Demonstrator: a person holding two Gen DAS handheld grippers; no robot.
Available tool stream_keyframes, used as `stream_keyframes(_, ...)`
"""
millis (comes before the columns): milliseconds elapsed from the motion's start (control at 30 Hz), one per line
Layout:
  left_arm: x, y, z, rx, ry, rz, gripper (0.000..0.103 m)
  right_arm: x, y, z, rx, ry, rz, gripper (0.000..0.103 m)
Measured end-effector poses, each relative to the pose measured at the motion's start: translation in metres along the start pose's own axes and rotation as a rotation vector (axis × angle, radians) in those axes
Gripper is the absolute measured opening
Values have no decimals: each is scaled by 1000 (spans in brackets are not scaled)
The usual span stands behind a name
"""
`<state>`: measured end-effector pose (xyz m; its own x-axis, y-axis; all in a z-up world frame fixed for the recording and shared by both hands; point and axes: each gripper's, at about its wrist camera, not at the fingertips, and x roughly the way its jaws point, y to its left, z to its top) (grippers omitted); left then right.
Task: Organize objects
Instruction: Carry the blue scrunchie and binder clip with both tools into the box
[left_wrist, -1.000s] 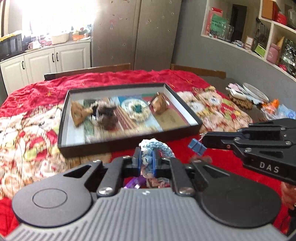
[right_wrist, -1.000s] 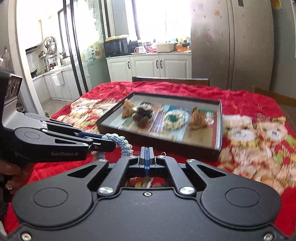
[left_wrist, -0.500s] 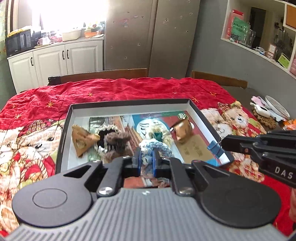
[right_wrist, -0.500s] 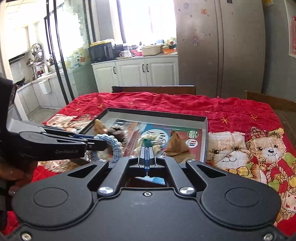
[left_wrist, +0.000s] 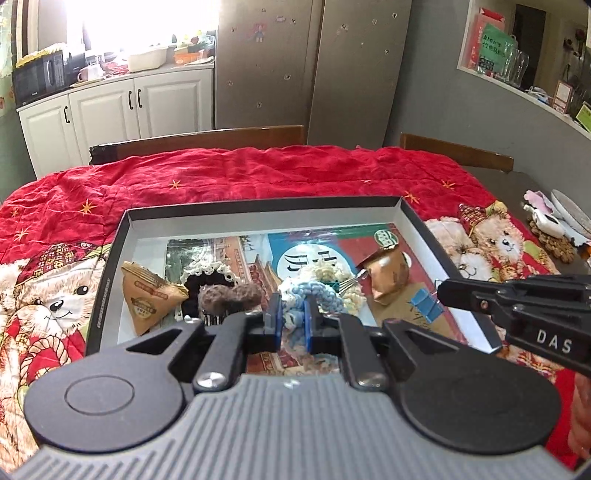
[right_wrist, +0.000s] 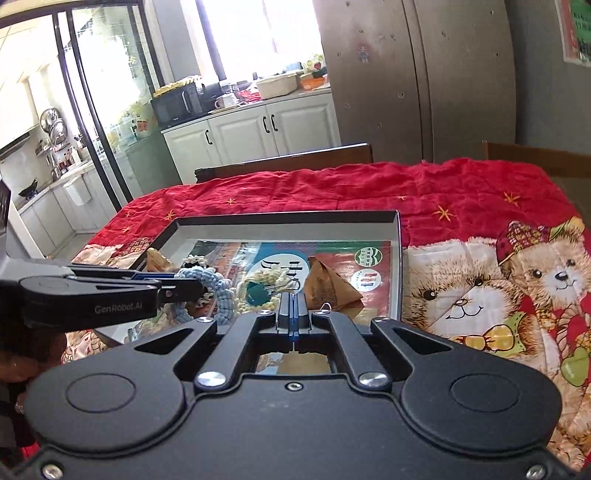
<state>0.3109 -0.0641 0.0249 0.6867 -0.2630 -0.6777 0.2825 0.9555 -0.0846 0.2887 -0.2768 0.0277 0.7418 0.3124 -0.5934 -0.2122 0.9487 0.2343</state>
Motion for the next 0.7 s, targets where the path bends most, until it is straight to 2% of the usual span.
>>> stream_keyframes(700,26,1,-5,7,32,25,14,31,-10,-6,25,48,-3,1)
